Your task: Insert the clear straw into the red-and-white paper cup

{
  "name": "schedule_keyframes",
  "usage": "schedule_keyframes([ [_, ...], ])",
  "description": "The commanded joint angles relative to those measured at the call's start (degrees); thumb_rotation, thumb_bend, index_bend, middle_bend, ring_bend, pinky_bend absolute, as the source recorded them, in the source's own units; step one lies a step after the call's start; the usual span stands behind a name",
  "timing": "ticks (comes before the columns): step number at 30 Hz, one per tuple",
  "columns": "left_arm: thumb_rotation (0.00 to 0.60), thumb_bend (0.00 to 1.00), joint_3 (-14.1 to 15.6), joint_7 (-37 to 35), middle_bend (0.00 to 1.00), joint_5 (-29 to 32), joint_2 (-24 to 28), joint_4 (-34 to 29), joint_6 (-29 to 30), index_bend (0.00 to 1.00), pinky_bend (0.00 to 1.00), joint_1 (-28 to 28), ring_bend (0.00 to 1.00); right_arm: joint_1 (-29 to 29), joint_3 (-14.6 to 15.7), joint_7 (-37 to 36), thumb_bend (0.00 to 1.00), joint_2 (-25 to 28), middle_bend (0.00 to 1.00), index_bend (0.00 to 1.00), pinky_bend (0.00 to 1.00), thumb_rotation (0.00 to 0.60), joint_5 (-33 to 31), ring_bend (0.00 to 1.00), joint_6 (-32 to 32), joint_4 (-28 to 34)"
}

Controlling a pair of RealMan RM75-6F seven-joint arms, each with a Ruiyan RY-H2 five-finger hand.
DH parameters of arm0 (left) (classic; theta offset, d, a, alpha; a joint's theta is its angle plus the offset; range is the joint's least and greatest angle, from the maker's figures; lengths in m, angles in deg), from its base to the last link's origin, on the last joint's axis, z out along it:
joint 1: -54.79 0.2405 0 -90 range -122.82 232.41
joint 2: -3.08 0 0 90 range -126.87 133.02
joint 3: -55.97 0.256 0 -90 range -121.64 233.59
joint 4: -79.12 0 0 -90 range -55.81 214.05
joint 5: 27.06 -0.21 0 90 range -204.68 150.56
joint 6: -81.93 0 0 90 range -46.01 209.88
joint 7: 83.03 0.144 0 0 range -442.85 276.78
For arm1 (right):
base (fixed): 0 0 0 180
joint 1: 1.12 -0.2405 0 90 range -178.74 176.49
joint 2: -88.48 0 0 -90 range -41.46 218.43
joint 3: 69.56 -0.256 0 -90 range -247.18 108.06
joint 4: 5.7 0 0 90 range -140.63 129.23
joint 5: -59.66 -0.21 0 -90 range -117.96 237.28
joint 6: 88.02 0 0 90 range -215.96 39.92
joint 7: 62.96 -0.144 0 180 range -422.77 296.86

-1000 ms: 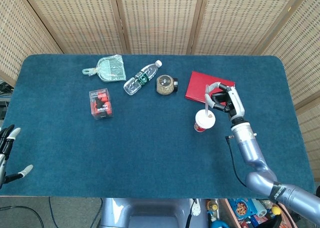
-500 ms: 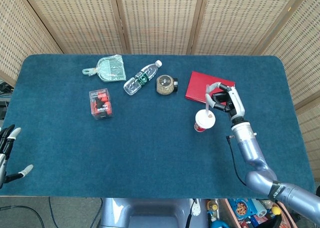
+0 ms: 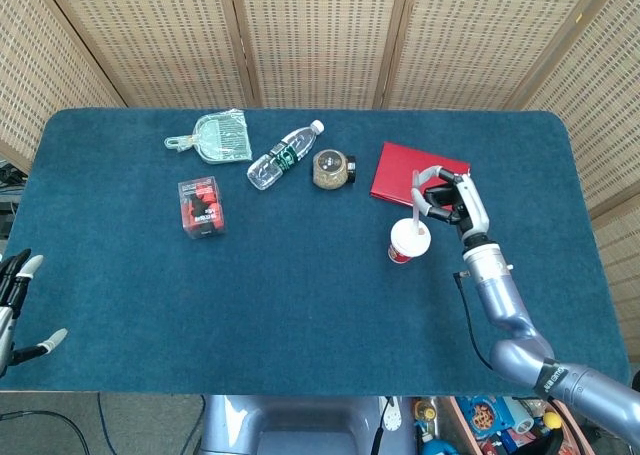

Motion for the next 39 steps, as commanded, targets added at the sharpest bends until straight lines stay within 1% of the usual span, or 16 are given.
schedule_keyframes([
  [1, 0.600, 0.16, 0.0, 0.0, 0.00, 0.0, 0.0, 0.0, 0.0, 0.00, 0.00, 0.0, 0.00, -0.2, 0.1, 0.0, 0.59, -0.2, 1.00, 0.73, 1.00, 0.600, -0.1, 0.95, 0.1, -0.4],
  [18, 0.600, 0.17, 0.0, 0.1, 0.00, 0.1, -0.1, 0.1, -0.2, 0.00, 0.00, -0.1, 0.00, -0.6, 0.7, -0.1, 0.59, -1.1, 1.00, 0.73, 1.00, 0.600, -0.2, 0.95, 0.2, -1.9],
  [30, 0.600, 0.16, 0.0, 0.0, 0.00, 0.2, -0.1, 0.1, -0.5, 0.00, 0.00, -0.2, 0.00, -0.9, 0.4, -0.7, 0.59, -2.0, 1.00, 0.73, 1.00, 0.600, -0.4, 0.95, -0.4, -2.5],
  [39, 0.600, 0.17, 0.1, -0.2, 0.00, 0.1, -0.1, 0.1, -0.3, 0.00, 0.00, -0.1, 0.00, -0.9, 0.6, -0.9, 0.59, -3.5, 1.00, 0.73, 1.00, 0.600, -1.3, 0.95, -0.6, -4.5],
])
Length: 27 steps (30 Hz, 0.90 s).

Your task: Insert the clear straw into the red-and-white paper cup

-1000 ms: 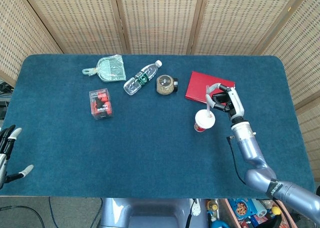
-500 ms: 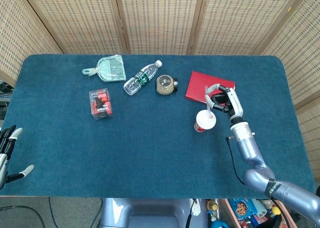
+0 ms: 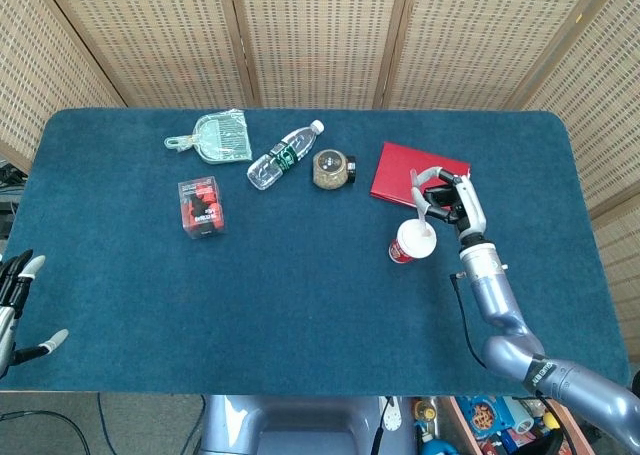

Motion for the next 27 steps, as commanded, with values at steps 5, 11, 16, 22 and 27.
schedule_keyframes([
  [5, 0.600, 0.17, 0.0, 0.1, 0.00, 0.1, -0.1, 0.0, -0.2, 0.00, 0.00, -0.1, 0.00, 0.3, 0.0, -1.6, 0.59, -0.4, 1.00, 0.73, 1.00, 0.600, 1.2, 0.95, -0.4, -0.4],
  [11, 0.600, 0.17, 0.1, 0.4, 0.00, 0.1, -0.1, -0.1, -0.5, 0.00, 0.00, -0.2, 0.00, 0.4, -0.3, -2.6, 0.59, -0.5, 1.00, 0.73, 1.00, 0.600, 1.8, 0.95, -0.9, -0.1],
  [16, 0.600, 0.16, 0.1, 0.3, 0.00, 0.1, -0.1, -0.1, -0.4, 0.00, 0.00, -0.2, 0.00, 0.4, -0.2, -2.7, 0.59, -0.9, 1.00, 0.73, 1.00, 0.600, 1.5, 0.95, -0.9, -0.6],
  [22, 0.600, 0.17, 0.1, 0.2, 0.00, 0.1, -0.1, 0.0, -0.3, 0.00, 0.00, -0.1, 0.00, 0.3, -0.1, -2.7, 0.59, -1.3, 1.00, 0.73, 1.00, 0.600, 1.3, 0.95, -0.8, -1.2],
  [27, 0.600, 0.17, 0.1, 0.2, 0.00, 0.1, -0.1, 0.0, -0.4, 0.00, 0.00, -0.1, 0.00, 0.2, -0.3, -2.6, 0.59, -1.5, 1.00, 0.73, 1.00, 0.600, 1.2, 0.95, -0.8, -1.5],
])
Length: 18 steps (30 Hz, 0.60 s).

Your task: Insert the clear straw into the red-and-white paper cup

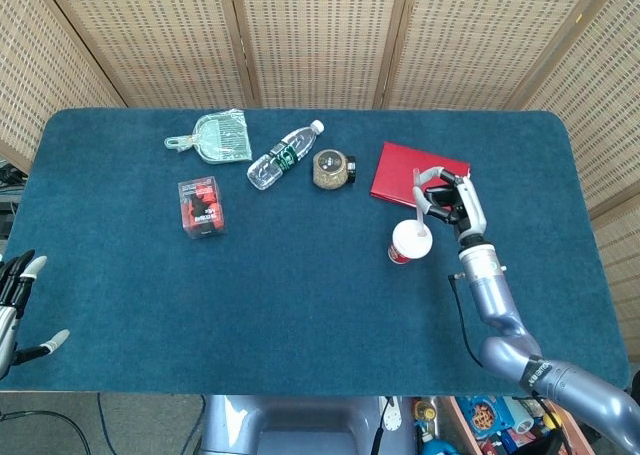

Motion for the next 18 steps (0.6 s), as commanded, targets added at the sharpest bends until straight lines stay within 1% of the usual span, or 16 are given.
schedule_keyframes([
  [1, 0.600, 0.17, 0.0, 0.0, 0.00, 0.0, 0.0, 0.0, 0.0, 0.00, 0.00, 0.0, 0.00, -0.1, -0.1, 0.1, 0.59, -0.1, 1.00, 0.73, 1.00, 0.600, -0.1, 0.95, 0.0, 0.0],
  [18, 0.600, 0.17, 0.1, 0.0, 0.00, 0.0, 0.0, 0.1, -0.2, 0.00, 0.00, -0.1, 0.00, -0.3, 0.1, 0.4, 0.59, -0.1, 1.00, 0.73, 1.00, 0.600, 0.3, 0.95, 0.2, -1.0],
])
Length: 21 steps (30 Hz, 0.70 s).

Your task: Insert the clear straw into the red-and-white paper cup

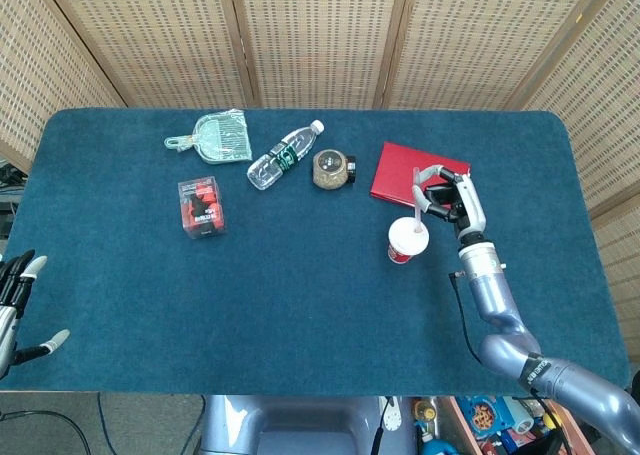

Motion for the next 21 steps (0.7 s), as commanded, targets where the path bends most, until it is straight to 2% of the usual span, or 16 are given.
schedule_keyframes([
  [1, 0.600, 0.17, 0.0, 0.1, 0.00, 0.0, 0.0, -0.1, 0.0, 0.00, 0.00, 0.0, 0.00, 0.1, 0.0, -0.5, 0.59, 0.0, 1.00, 0.73, 1.00, 0.600, 0.2, 0.95, -0.1, 0.0],
  [6, 0.600, 0.17, 0.1, 0.2, 0.00, 0.0, -0.1, -0.1, -0.1, 0.00, 0.00, 0.0, 0.00, 0.1, -0.2, -1.2, 0.59, 0.0, 1.00, 0.73, 1.00, 0.600, 1.0, 0.95, -0.6, 0.4],
  [21, 0.600, 0.17, 0.2, -0.1, 0.00, -0.2, 0.0, -0.1, 0.0, 0.00, 0.00, 0.0, 0.00, 1.1, 1.8, -4.9, 0.58, -1.0, 1.00, 0.75, 1.00, 0.600, 3.6, 0.95, -0.9, -1.1],
])
